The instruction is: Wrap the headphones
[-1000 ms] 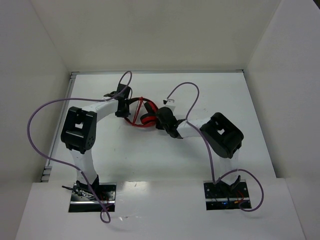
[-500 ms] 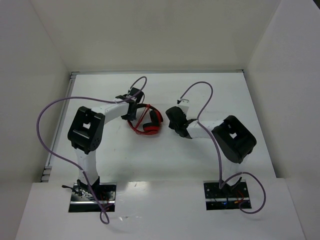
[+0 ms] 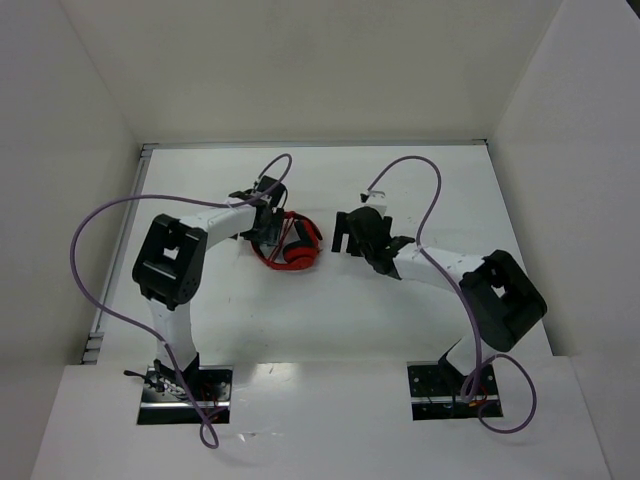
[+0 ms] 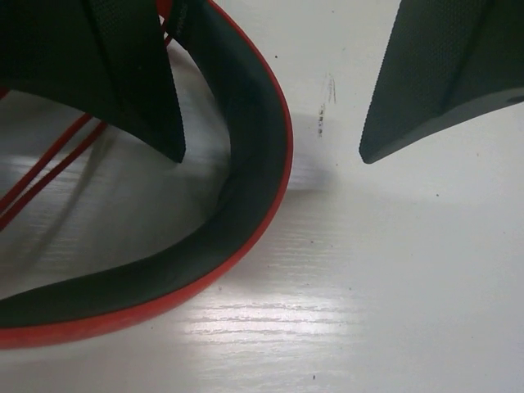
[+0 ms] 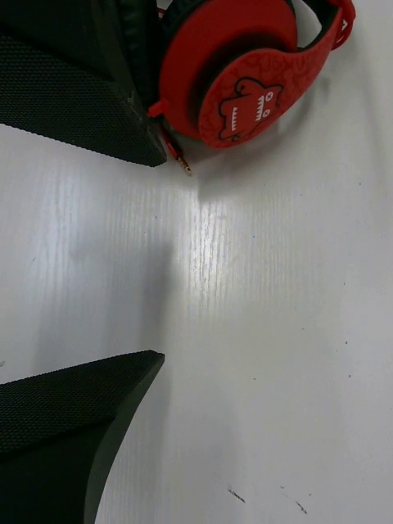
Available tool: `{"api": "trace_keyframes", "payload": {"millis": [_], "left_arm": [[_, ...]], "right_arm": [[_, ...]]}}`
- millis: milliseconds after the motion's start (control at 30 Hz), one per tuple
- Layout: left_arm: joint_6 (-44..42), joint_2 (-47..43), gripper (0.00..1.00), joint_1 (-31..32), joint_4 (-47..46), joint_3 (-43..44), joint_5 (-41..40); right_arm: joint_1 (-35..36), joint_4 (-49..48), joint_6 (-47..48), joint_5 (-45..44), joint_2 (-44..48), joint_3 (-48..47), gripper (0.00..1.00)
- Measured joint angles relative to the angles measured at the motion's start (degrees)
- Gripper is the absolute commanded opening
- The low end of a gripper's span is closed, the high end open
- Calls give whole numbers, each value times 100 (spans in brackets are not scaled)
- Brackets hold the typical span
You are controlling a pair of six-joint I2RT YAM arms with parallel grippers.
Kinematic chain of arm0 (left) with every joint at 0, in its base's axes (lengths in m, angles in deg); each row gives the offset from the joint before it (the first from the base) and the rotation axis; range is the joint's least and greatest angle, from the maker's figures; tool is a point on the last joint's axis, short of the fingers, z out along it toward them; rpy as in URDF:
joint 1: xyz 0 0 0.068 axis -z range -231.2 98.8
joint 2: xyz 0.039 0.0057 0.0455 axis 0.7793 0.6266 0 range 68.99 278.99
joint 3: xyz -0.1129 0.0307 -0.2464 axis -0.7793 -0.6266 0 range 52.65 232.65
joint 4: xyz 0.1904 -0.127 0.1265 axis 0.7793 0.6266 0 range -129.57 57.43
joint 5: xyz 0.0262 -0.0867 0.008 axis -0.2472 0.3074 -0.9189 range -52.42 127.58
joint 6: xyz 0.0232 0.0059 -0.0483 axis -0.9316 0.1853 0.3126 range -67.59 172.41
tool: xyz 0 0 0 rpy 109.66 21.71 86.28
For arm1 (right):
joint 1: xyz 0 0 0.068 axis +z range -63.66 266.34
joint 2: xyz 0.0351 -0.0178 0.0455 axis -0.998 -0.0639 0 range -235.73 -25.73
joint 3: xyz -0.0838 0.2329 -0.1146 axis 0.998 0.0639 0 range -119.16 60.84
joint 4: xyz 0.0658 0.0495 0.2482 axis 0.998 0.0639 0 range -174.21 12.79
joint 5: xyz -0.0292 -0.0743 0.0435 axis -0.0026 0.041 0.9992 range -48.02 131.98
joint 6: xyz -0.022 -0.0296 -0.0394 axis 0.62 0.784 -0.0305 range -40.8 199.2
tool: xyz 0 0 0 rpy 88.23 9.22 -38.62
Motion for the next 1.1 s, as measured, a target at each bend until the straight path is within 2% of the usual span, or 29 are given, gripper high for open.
{"api": "trace_keyframes", "payload": {"millis": [33,167,400,533,733,933,1100], "left_arm": [[2,-31,99,0,11,-13,42],[9,-354,99,2,101,-72,219],[-160,-1460,99,2,92,-103,525],[-280,-2376,99,0,-31,-540,767],[-332,-3873,99,-280,-446,-1895,1561],[-365,-4450,99,-431,-649,-2686,2138],[-468,-4896,99,-424,-730,-3027,2247]], "right_arm": [[-68,146,35,92,17,-63,100],[-306,813,103,258,76,-350,100],[-503,1716,142,413,708,-435,100],[-592,1762,238,719,1462,-273,100],[-662,1499,442,1403,2361,146,100],[-662,1480,660,1759,2452,363,100],[-662,1519,791,1755,2594,426,100]]}}
